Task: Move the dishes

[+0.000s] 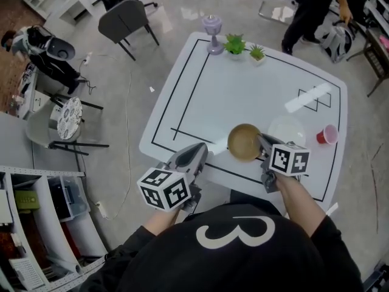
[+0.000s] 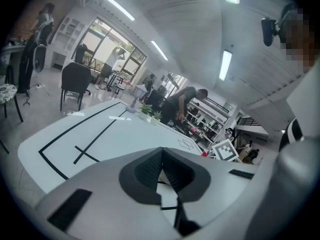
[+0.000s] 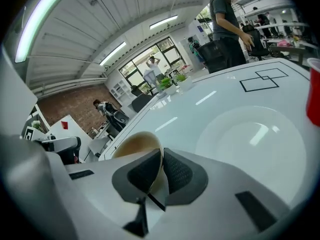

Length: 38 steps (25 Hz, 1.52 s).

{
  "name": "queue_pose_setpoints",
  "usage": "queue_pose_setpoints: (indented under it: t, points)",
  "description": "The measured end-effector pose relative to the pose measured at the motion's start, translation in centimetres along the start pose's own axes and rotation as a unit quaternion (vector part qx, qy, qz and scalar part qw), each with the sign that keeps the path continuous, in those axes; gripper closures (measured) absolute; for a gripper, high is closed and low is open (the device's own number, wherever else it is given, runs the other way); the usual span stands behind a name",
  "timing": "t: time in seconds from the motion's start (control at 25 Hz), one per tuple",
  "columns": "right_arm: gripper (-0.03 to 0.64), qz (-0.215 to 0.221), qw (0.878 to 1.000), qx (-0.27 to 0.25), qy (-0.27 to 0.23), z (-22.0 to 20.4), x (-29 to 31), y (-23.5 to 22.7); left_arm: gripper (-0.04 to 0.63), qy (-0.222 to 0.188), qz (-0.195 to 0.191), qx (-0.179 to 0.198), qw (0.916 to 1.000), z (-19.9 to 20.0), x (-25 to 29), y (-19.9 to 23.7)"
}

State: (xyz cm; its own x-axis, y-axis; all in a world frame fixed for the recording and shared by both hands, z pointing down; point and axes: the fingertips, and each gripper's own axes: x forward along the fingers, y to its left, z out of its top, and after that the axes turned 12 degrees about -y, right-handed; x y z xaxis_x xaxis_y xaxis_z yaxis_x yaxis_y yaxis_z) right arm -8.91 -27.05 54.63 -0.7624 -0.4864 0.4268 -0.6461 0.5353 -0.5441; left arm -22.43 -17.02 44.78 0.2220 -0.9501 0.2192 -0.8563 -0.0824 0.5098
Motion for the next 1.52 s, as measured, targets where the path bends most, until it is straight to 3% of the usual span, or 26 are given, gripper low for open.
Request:
queue_pose_setpoints:
  t: [0.2, 0.6, 0.68, 0.88, 1.08, 1.16, 1.36, 1.52]
  points:
    - [0.594, -0.005, 1.0, 0.008, -0.001, 0.0, 0.2, 0.1, 0.594, -0.008, 0.012, -0.004, 0.9999, 0.3, -1.0, 0.3]
    - [0.423, 0.018, 0.997, 0.013, -0.07, 2.3, -2.3, 0.9, 0.594, -0.012, -0.021, 0.002, 0.9997, 0.5, -2.0, -1.8]
    - [0.422, 0.04, 0.995, -0.011, -0.089, 2.8, -3.5, 1.8, 0.594, -0.011, -0.035, 0.006, 0.9993, 0.5, -2.1, -2.7]
    - [0.531, 0.078, 0.985, -0.061, -0.138, 4.3, -8.2, 4.8, 0.594, -0.012, -0.079, 0.021, 0.9966, 1.2, -2.5, -6.0]
    - [0.555, 0.104, 0.974, -0.093, -0.179, 4.8, -13.6, 7.6, 0.594, -0.025, -0.149, 0.051, 0.9872, 2.8, -2.8, -10.0]
    - [0.594, 0.114, 0.969, -0.104, -0.194, 4.8, -15.9, 8.8, 0.594, -0.024, -0.178, 0.055, 0.9822, 3.0, -3.3, -11.7]
    - [0.609, 0.126, 0.956, -0.17, -0.201, 4.6, -21.0, 11.2, 0.594, -0.015, -0.253, 0.069, 0.965, 2.7, -4.3, -16.4]
    - [0.609, 0.136, 0.951, -0.174, -0.216, 5.3, -23.9, 12.6, 0.594, -0.013, -0.296, 0.076, 0.952, 2.7, -5.0, -19.3]
